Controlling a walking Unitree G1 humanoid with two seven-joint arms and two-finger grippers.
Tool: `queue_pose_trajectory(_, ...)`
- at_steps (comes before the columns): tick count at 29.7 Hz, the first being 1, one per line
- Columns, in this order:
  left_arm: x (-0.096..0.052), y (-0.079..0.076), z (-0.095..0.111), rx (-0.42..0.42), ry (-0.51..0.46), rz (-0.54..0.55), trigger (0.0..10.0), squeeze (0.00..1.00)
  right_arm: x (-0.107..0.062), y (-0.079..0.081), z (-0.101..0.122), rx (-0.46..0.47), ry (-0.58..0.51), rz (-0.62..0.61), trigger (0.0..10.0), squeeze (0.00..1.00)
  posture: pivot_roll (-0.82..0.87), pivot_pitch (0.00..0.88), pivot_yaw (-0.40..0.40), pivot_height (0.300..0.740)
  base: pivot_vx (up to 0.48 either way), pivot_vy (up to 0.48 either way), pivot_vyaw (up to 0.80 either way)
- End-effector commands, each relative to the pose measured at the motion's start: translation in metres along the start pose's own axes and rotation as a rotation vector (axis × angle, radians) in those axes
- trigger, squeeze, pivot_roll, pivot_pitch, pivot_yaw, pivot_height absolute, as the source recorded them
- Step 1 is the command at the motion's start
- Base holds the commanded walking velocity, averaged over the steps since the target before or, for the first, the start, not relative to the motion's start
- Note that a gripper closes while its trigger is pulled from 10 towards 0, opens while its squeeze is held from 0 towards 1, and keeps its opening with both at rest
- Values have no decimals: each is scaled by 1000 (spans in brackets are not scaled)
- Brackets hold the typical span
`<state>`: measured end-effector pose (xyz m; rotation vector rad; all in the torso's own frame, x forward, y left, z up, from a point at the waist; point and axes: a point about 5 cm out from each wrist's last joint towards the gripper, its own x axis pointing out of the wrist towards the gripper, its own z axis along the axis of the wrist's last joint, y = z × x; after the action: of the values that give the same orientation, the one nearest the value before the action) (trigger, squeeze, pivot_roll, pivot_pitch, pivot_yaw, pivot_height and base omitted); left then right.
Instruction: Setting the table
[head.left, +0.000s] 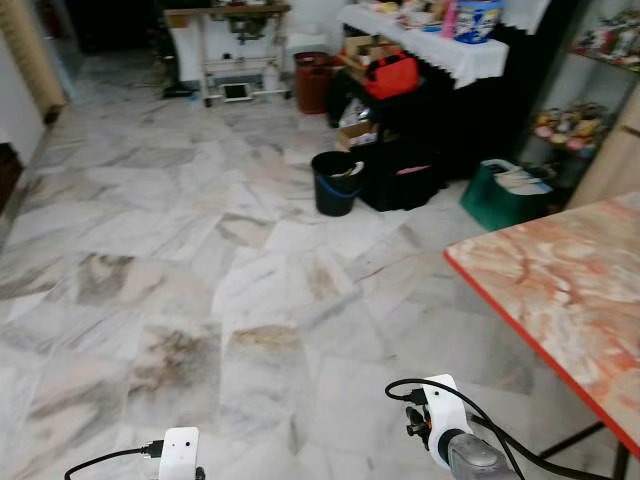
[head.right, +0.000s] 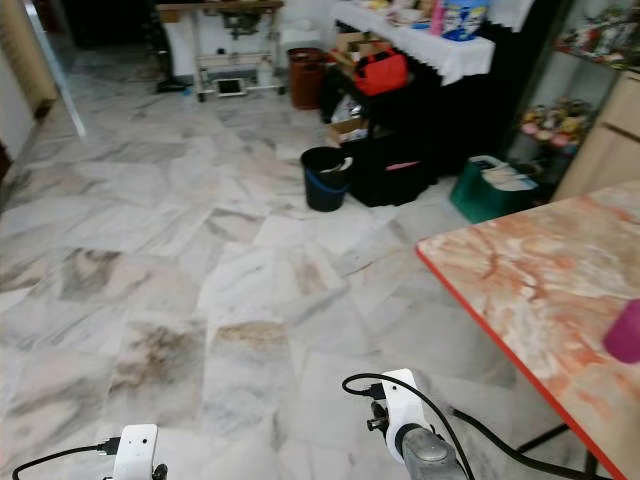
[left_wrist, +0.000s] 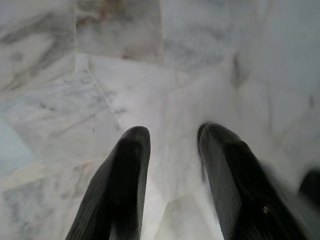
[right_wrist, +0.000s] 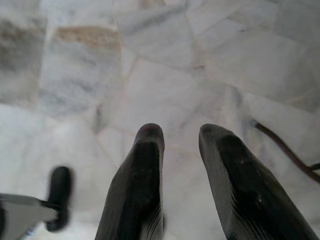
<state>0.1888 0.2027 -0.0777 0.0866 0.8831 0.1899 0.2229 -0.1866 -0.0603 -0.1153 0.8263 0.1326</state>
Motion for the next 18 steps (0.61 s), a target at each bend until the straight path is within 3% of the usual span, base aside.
queue_pose_trajectory(1, -2, 3, -12, 6, 39, 12, 10000, 0, 1, 2, 5, -8, -19, 4, 10000, 0, -12, 0, -10, 740, 364, 0, 419)
queue_pose_trajectory(4, -2, 4, -12, 10, 43, 14, 10000, 0, 0, 4, -6, 56, 15, 5, 10000, 0, -10, 0, -7, 740, 370, 0, 267)
queue_pose_trajectory(18, -3, 2, -15, 10, 47, 8, 10000, 0, -5, 2, -29, 51, 99, -16, 10000, 0, -8, 0, -13, 740, 374, 0, 0)
